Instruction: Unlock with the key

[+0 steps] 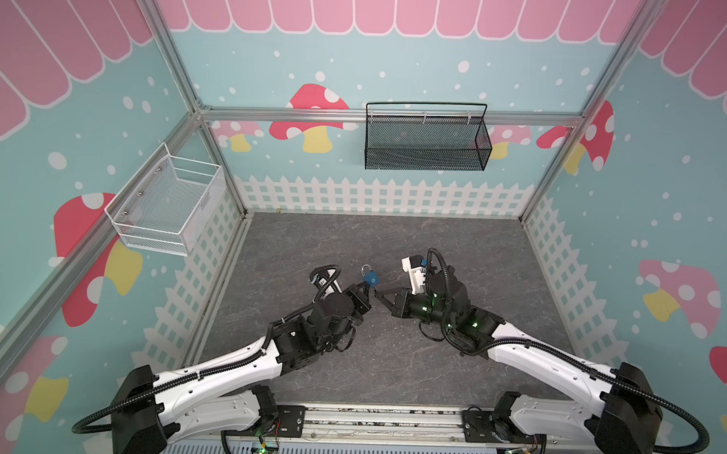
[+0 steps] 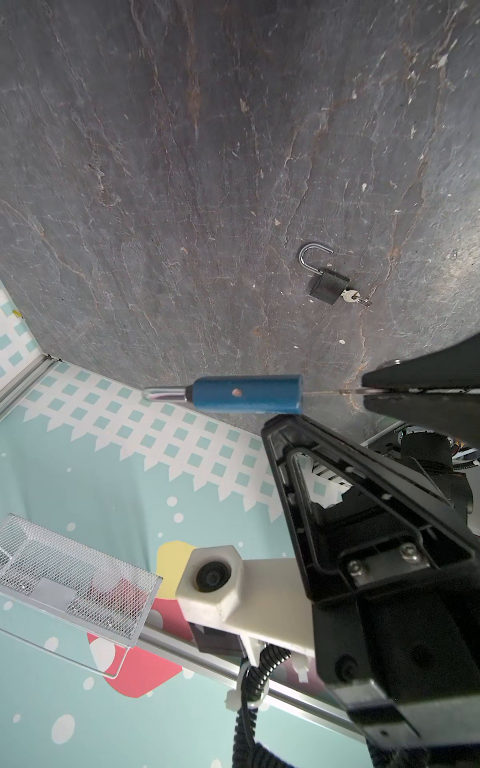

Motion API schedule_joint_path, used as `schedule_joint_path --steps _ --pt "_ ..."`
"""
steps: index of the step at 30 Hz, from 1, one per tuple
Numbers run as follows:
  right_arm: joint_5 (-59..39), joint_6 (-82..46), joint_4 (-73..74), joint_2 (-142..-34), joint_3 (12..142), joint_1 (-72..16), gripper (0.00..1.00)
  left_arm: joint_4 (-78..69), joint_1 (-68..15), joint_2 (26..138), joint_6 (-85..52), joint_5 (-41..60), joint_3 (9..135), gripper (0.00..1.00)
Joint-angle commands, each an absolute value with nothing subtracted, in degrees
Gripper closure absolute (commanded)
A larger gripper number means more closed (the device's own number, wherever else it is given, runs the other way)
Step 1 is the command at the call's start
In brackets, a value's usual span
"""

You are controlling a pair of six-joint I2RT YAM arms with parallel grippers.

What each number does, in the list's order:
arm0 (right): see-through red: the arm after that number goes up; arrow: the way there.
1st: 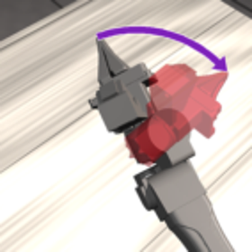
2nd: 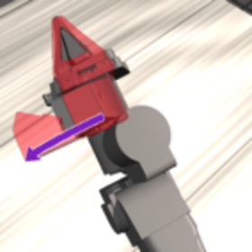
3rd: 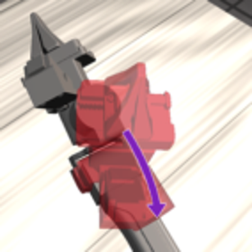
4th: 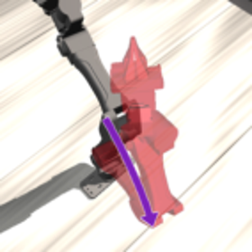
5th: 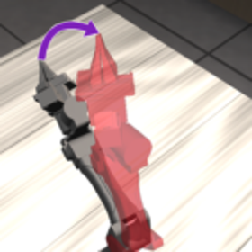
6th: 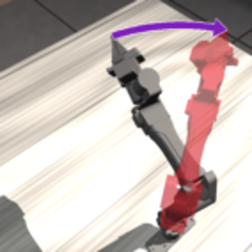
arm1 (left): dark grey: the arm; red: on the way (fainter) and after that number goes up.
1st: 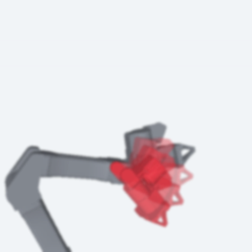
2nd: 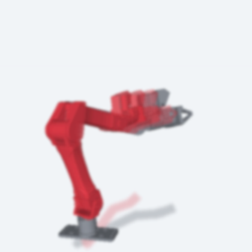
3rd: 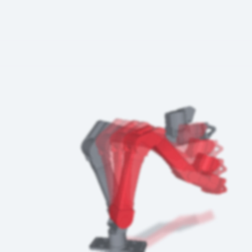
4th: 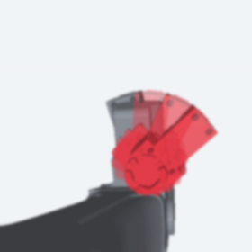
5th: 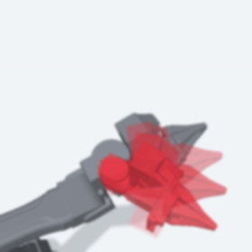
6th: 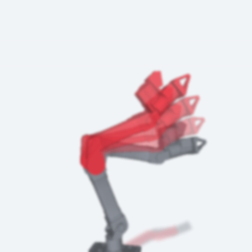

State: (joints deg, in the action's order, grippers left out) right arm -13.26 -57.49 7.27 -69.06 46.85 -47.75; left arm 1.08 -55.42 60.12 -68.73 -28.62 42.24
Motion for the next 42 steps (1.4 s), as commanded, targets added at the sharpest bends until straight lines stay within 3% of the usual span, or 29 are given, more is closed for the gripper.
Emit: schedule_joint_path --steps 1,6,14,21,25,35,42 --pt "-11.96 -55.73 9.3 -66.42 45.22 -48.2 1.0 0.97 -55.55 58.1 -68.13 -29.88 42.22 0.99" --pt "-9.57 -53.76 6.41 -65.33 45.09 -48.08 1.0 1.89 -55.46 55.68 -67.86 -30.64 41.29 0.86" --pt "-11.02 -54.39 7.53 -65.16 42.8 -47.64 1.0 14.71 -54.58 54.66 -76.74 -27.44 44.41 0.54" --pt "-13.55 -56.85 12.21 -66.53 39.83 -47.37 1.0 14.33 -54.06 57.05 -84.42 -23.11 42.87 0.22" --pt "-13.7 -56.76 13.0 -66.75 39.39 -47.33 1.0 10.72 -52.45 59.5 -89.65 -18.66 41.62 0.1" --pt "-14.41 -57.16 15.58 -67.24 38.1 -47.37 1.0 1.35 -51.81 65.01 -102.99 -13.44 37.88 0.08" --pt "-14.43 -56.74 16.08 -66.88 37.44 -47.34 1.0 3.43 -51.15 64.8 -104.87 -15.42 38.61 0.19"
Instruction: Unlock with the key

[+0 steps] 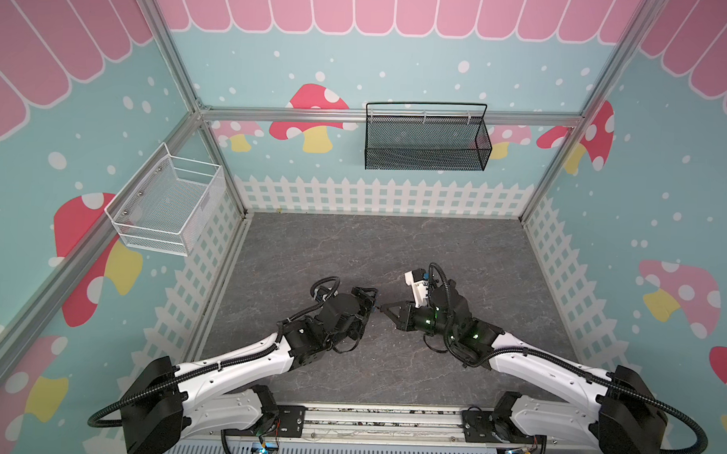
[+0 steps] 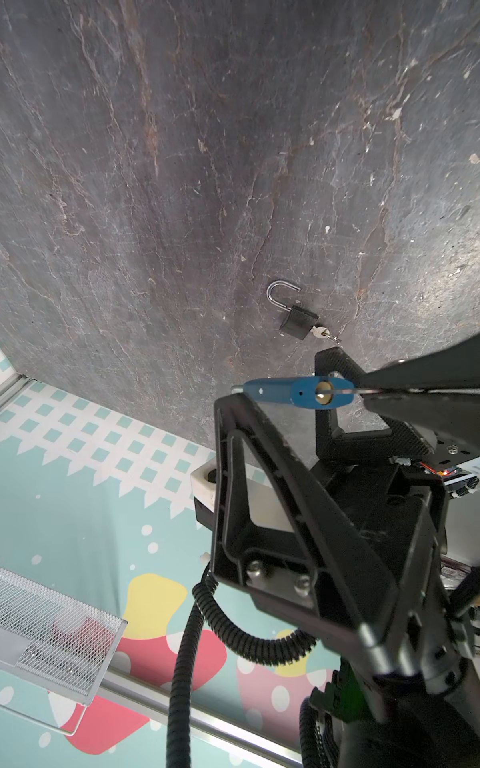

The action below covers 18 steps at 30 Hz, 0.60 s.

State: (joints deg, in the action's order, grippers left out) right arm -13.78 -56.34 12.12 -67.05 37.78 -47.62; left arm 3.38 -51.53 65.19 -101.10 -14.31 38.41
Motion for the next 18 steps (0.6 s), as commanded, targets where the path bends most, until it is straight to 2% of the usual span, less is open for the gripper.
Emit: schedule_joint_path --steps 1,18 --pt "-14.41 -56.56 16.08 -66.8 37.44 -47.35 1.0 2.85 -51.06 64.67 -105.5 -15.62 38.14 0.21" --pt "-14.5 -55.0 15.86 -65.94 37.41 -47.34 1.0 0.07 -49.27 65.97 -106.28 -14.17 39.02 0.47"
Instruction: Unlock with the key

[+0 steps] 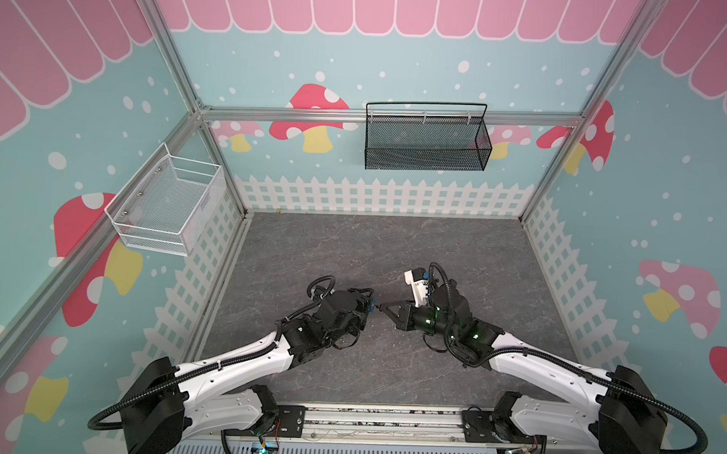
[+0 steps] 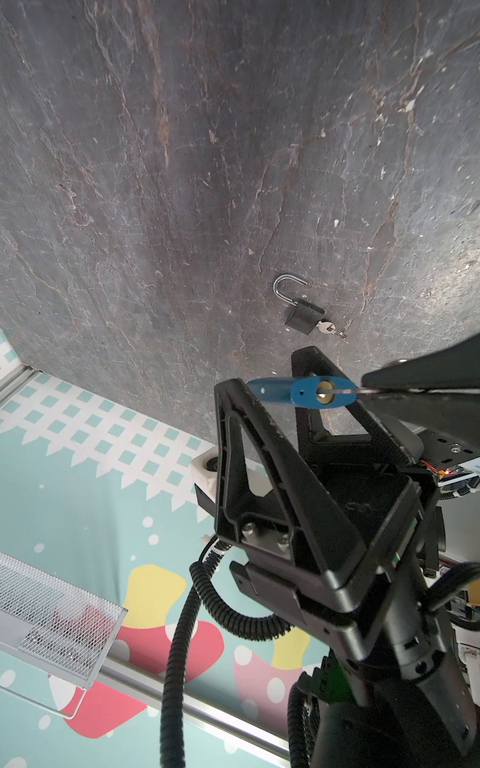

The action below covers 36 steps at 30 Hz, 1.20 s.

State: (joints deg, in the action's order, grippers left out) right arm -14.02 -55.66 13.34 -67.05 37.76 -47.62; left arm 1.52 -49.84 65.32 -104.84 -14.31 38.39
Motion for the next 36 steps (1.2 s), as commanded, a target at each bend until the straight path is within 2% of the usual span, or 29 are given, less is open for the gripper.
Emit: schedule_joint_path --steps 1,14,24,31,36 --pt "-14.37 -54.88 15.89 -65.85 37.38 -47.43 1.0 -0.21 -49.14 66.21 -105.97 -13.76 39.18 0.48" --pt "-12.61 -51.82 13.73 -64.95 38.14 -47.39 1.0 -3.18 -48.17 68.55 -104.06 -10.5 40.61 0.59" --pt "-10.09 -49.92 10.49 -65.14 40.25 -48.03 1.0 -0.51 -48.25 67.95 -99.8 -11.56 43.32 0.79" --pt "-9.78 -52.77 12.47 -64.51 40.75 -48.19 1.0 -0.95 -48.52 67.85 -95.79 -12.54 45.16 0.8" --pt "-8.79 -49.63 12.0 -64.49 41.57 -48.34 1.0 -1.4 -48.52 67.85 -95.25 -12.38 45.18 0.68"
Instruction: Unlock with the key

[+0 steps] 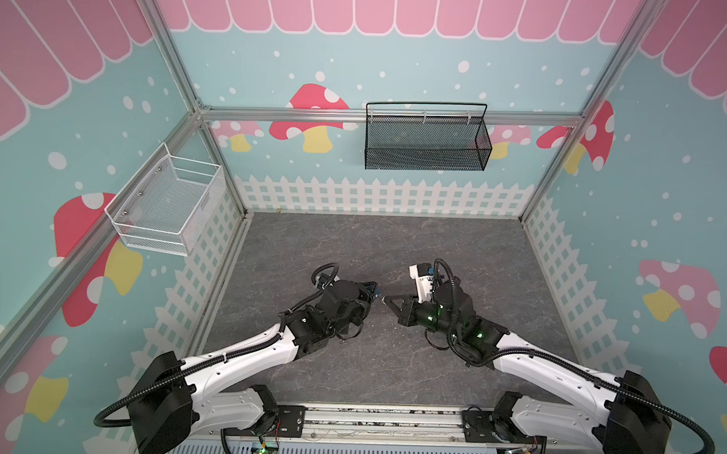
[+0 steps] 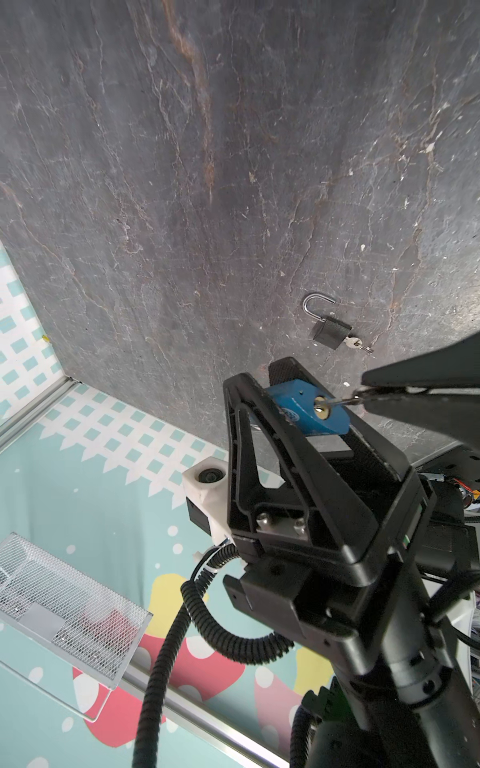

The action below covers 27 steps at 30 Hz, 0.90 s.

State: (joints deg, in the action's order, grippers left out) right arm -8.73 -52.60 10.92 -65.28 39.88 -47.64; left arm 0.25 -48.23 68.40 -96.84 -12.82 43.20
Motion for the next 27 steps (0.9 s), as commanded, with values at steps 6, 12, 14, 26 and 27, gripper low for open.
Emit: schedule_joint_path --steps 6,12,14,26,27 --pt "-8.54 -46.92 11.69 -63.72 41.92 -48.33 1.0 -2.05 -48.43 67.59 -95.29 -12.3 44.57 0.5" --pt "-8.82 -44.33 10.9 -63.19 42.02 -48.33 1.0 -2.27 -47.99 66.89 -95.69 -11.94 44.16 0.47" --pt "-8.48 -43.12 10.99 -62.61 41.81 -48.43 1.0 -2.27 -47.73 66.56 -96.13 -11.53 43.95 0.46" --pt "-6.1 -35.98 11.51 -61.88 41.49 -49.64 1.0 -2.79 -47.46 68.11 -99.41 -8.83 44.69 0.52" --pt "-6.03 -35.58 11.6 -61.79 41.25 -49.74 1.0 -2.87 -47.46 68.33 -99.66 -8.78 44.56 0.53"
